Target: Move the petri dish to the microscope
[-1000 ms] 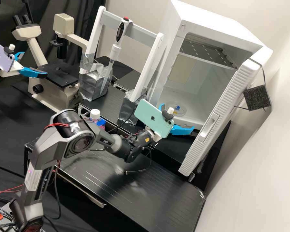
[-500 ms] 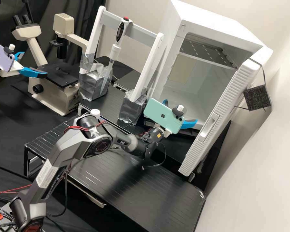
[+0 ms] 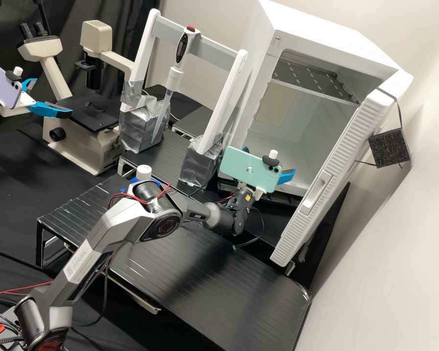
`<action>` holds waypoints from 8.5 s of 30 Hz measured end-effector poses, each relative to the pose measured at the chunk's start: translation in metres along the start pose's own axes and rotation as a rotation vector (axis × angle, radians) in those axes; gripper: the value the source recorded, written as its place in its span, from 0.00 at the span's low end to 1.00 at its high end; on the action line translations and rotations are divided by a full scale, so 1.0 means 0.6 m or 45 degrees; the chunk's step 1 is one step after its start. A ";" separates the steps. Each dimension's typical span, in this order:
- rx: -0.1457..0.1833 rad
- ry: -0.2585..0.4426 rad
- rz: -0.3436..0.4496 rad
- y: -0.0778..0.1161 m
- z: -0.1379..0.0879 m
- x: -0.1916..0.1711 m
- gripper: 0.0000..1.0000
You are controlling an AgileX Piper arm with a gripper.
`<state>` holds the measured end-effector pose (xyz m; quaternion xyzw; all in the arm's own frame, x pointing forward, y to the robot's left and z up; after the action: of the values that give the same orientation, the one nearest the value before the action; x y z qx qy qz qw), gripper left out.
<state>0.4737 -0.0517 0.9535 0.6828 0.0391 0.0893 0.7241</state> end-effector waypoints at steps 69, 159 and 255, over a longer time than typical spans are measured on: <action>-0.071 -0.061 -0.070 0.007 0.014 0.026 0.00; 0.092 0.687 -0.265 -0.135 -0.380 -0.445 0.00; 0.148 0.534 -0.701 -0.485 -0.561 -0.140 0.00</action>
<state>0.3531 0.2485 0.6362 0.6536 0.3746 0.0268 0.6571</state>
